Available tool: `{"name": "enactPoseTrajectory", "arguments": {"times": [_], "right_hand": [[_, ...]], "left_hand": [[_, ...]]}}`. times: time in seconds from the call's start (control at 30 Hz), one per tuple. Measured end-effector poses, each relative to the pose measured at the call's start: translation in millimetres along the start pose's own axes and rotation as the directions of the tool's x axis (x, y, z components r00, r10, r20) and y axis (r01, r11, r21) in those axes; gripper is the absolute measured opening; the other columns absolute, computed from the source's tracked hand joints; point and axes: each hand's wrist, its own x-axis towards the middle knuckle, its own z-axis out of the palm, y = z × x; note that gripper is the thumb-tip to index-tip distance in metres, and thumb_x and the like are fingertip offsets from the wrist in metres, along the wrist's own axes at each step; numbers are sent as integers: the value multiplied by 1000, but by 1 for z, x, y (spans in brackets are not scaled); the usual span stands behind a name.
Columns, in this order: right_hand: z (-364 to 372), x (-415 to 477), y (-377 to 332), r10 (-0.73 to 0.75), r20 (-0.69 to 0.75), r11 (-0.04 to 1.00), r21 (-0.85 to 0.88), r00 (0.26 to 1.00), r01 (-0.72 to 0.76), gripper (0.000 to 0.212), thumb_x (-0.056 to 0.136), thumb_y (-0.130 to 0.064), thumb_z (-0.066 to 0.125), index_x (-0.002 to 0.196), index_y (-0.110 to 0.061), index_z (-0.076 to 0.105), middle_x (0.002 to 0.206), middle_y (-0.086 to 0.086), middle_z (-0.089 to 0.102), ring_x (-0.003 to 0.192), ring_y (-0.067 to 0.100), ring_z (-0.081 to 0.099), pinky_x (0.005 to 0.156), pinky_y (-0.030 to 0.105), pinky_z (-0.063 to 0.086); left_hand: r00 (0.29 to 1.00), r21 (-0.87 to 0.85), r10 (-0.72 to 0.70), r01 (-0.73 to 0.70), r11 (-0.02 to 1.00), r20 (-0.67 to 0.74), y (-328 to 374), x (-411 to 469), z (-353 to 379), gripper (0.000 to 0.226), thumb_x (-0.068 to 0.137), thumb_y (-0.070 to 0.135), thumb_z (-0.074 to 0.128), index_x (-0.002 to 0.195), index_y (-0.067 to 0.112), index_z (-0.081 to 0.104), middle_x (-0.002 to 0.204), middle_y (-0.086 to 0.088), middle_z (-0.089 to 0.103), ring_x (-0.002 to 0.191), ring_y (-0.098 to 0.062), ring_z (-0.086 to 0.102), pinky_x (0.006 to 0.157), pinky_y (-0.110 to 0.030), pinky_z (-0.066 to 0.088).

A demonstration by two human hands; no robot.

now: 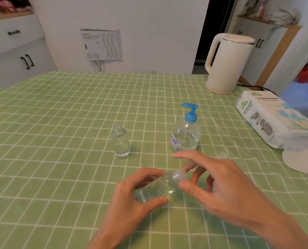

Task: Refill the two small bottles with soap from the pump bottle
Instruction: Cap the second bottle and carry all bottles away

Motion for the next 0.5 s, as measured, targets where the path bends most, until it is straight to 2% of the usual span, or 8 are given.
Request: {"name": "enactPoseTrajectory", "arguments": {"times": [0.07,0.1,0.17,0.23,0.3,0.37,0.43,0.5], "right_hand": [[0,0,-1,12,6,1000,-19,1000,-12,35,93,-73,51,110,-47,65,97,-31,70,86,-1,71,68,22,52],[-1,0,-1,33,-5,999,-4,999,-33,41,91,-78,49,104,-44,67,92,-29,72,82,0,71,68,24,54],[-2,0,1,51,-8,997,54,999,-51,53,85,-85,48,114,-46,67,93,-30,73,79,1,73,65,19,50],[0,0,0,27,32,1000,16,999,-27,51,85,-81,48,126,-53,58,102,-37,68,82,-1,72,66,18,49],[2,0,0,33,57,999,-26,998,-32,44,86,-79,45,114,-49,63,98,-37,68,80,0,71,68,26,56],[2,0,1,58,27,998,21,998,-58,49,85,-84,47,98,-41,68,90,-32,71,74,2,71,67,28,56],[0,0,1,39,41,998,51,998,-41,48,84,-85,49,111,-48,64,95,-34,71,75,3,72,62,17,49],[2,0,-2,16,69,999,26,997,-18,43,87,-77,49,123,-55,56,101,-36,67,78,5,71,62,18,49]], "left_hand": [[1000,10,-1,1,1000,1,0,0,0,61,69,18,97,115,47,72,113,23,78,110,-5,74,100,-26,53],[1000,13,-1,1,1000,3,1,0,0,61,69,17,97,115,47,72,113,23,78,109,-4,74,99,-24,54],[1000,8,-1,1,1000,5,1,0,0,61,69,15,97,115,46,72,112,23,78,108,-4,74,98,-20,55],[1000,0,-8,8,1000,4,1,-1,0,59,68,13,97,113,44,74,111,22,78,108,-4,74,98,-18,54],[1000,-1,-15,15,1000,11,1,-1,1,55,68,12,97,111,40,77,110,22,79,107,-3,74,99,-18,54],[1000,-4,-18,18,1000,14,2,-1,2,56,67,11,97,112,37,76,110,21,79,107,-3,74,99,-18,54],[1000,-16,-23,23,1000,10,2,-1,2,57,67,8,97,112,36,76,109,20,80,106,-5,75,98,-18,54],[1000,-16,-28,28,999,7,1,0,1,57,67,6,97,111,36,76,108,19,80,106,-5,75,98,-17,53]]}}
